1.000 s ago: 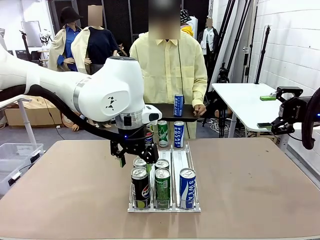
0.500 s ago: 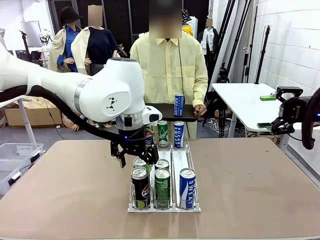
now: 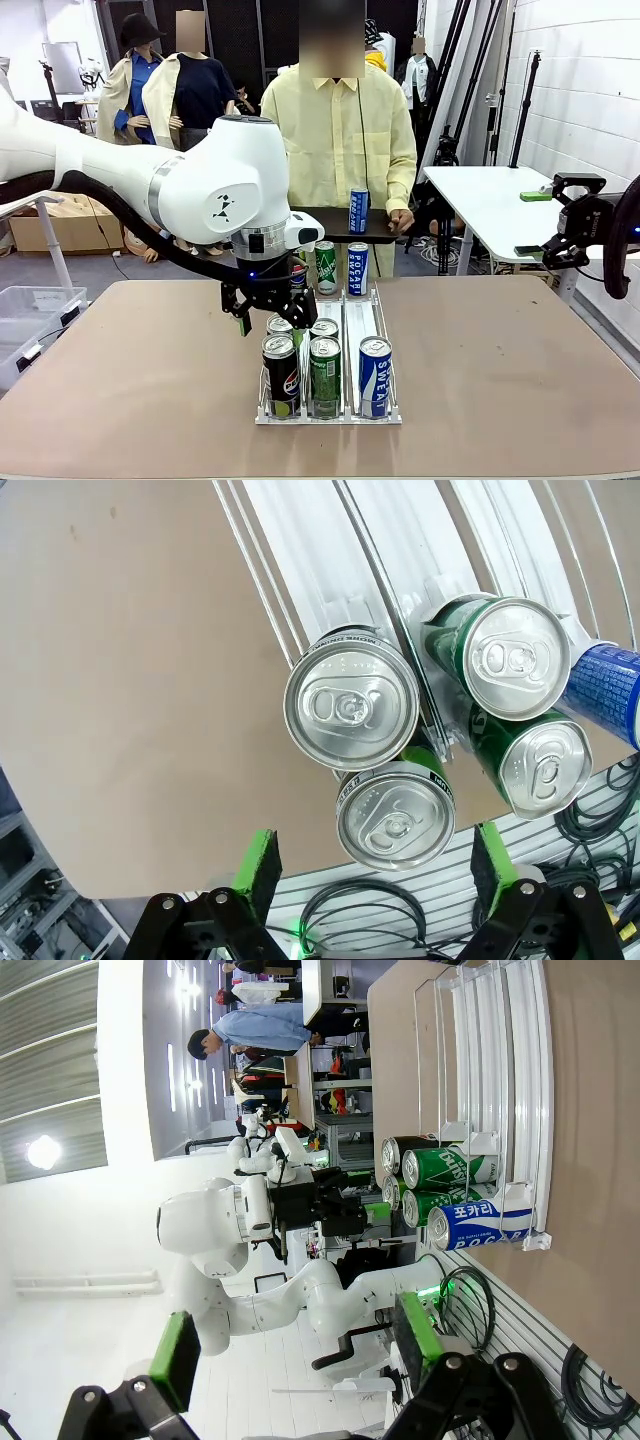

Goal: Retrieve and hand over the desired beverage to the person.
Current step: Pick up another can of the same type that the person held from the Automatic Can Dispenser.

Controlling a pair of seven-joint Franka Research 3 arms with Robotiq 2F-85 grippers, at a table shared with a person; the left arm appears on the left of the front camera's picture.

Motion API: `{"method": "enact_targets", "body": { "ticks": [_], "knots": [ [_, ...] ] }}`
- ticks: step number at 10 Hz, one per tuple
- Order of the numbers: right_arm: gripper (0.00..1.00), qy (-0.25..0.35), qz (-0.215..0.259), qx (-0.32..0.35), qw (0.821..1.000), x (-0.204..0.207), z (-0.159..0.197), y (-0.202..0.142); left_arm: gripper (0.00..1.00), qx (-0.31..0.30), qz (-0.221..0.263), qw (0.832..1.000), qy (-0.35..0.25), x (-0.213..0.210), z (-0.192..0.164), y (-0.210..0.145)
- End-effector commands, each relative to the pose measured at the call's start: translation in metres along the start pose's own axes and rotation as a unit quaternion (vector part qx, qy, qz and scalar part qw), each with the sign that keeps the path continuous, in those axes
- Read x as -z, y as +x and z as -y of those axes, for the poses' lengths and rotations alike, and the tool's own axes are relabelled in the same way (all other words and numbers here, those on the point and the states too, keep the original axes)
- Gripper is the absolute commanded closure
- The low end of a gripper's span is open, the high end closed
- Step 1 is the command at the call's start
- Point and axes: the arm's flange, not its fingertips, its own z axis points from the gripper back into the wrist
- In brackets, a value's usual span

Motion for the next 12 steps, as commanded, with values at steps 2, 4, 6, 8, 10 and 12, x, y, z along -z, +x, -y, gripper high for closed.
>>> {"method": "enact_targets", "body": {
  "ticks": [2, 4, 6, 8, 10, 12],
  "knots": [
    [0.00, -0.005, 0.003, 0.000, 1.000, 0.001, 0.000, 0.000, 0.00, 0.000, 0.002, 1.000, 0.000, -0.001, 0.000, 0.000],
    [0.00, -0.005, 0.003, 0.000, 1.000, 0.001, 0.000, 0.000, 0.00, 0.000, 0.000, 1.000, 0.000, 0.000, 0.000, 0.000],
    [0.00, -0.005, 0.003, 0.000, 1.000, 0.001, 0.000, 0.000, 0.00, -0.013, -0.006, 1.000, 0.004, 0.005, 0.002, -0.002],
    [0.00, -0.005, 0.003, 0.000, 1.000, 0.001, 0.000, 0.000, 0.00, -0.016, -0.015, 1.000, 0.002, 0.014, 0.006, 0.000],
    [0.00, -0.005, 0.003, 0.000, 1.000, 0.001, 0.000, 0.000, 0.00, -0.026, -0.020, 0.999, -0.001, 0.021, 0.008, 0.005],
    [0.00, -0.005, 0.003, 0.000, 1.000, 0.001, 0.000, 0.000, 0.00, -0.030, -0.029, 0.999, -0.002, 0.032, 0.010, 0.009]
  ]
}}
